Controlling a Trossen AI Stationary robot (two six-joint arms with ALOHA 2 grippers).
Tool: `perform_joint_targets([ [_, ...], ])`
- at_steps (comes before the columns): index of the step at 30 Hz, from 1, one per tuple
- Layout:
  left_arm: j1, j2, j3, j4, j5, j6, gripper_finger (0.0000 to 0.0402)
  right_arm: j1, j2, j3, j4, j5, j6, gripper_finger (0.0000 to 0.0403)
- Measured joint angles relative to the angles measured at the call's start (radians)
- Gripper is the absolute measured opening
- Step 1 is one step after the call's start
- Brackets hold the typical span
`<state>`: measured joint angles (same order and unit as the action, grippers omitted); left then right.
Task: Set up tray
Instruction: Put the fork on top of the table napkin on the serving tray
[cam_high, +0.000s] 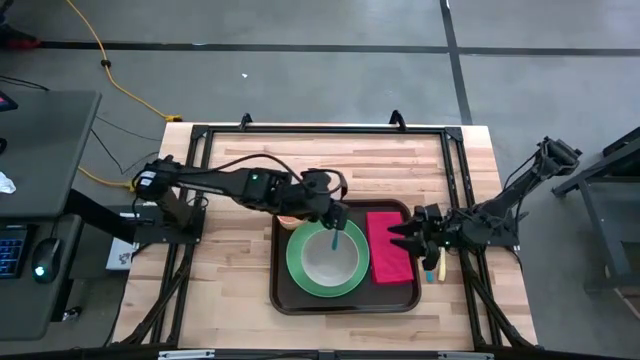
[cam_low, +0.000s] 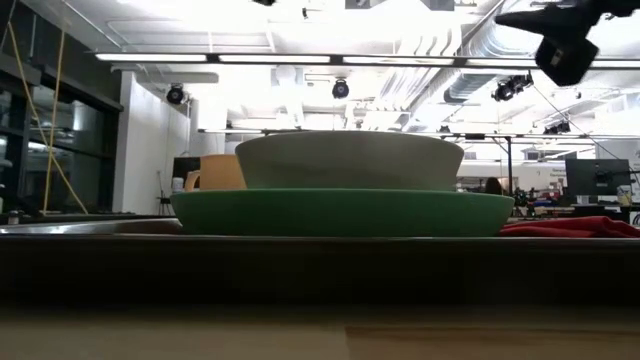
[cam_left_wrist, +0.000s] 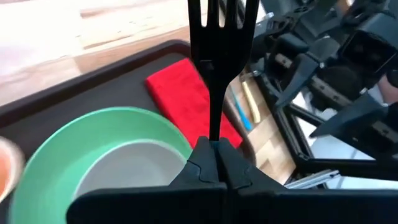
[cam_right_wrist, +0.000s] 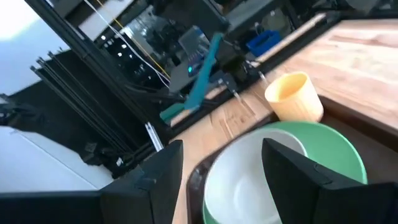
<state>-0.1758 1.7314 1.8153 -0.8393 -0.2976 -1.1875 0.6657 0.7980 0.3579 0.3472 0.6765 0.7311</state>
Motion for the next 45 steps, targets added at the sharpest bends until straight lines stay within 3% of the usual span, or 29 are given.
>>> perform_joint_targets([
  [8,0.026,0.020,0.005,0.066,0.007,0.034,0.0010,-0.097,0.113,0.000,0.183,-0.080,-0.044,0.0197],
  [16,0.038,0.021,0.005,0.082,-0.065,0.049,0.0010,-0.177,0.217,0.056,0.321,-0.093,-0.157,0.0197],
  [19,0.052,0.028,0.005,0.092,-0.073,0.056,0.0010,-0.208,0.262,0.141,0.258,-0.119,-0.205,0.0197],
  [30,0.065,0.055,0.002,0.109,-0.060,0.084,0.0010,-0.310,0.407,0.463,-0.270,-0.126,-0.173,0.0197],
  [36,0.065,0.066,0.003,0.113,-0.060,0.086,0.0010,-0.357,0.466,0.543,-0.365,-0.126,-0.142,0.0197],
  [45,0.065,0.063,0.003,0.114,-0.062,0.088,0.0010,-0.392,0.492,0.546,-0.386,-0.126,-0.100,0.0197],
])
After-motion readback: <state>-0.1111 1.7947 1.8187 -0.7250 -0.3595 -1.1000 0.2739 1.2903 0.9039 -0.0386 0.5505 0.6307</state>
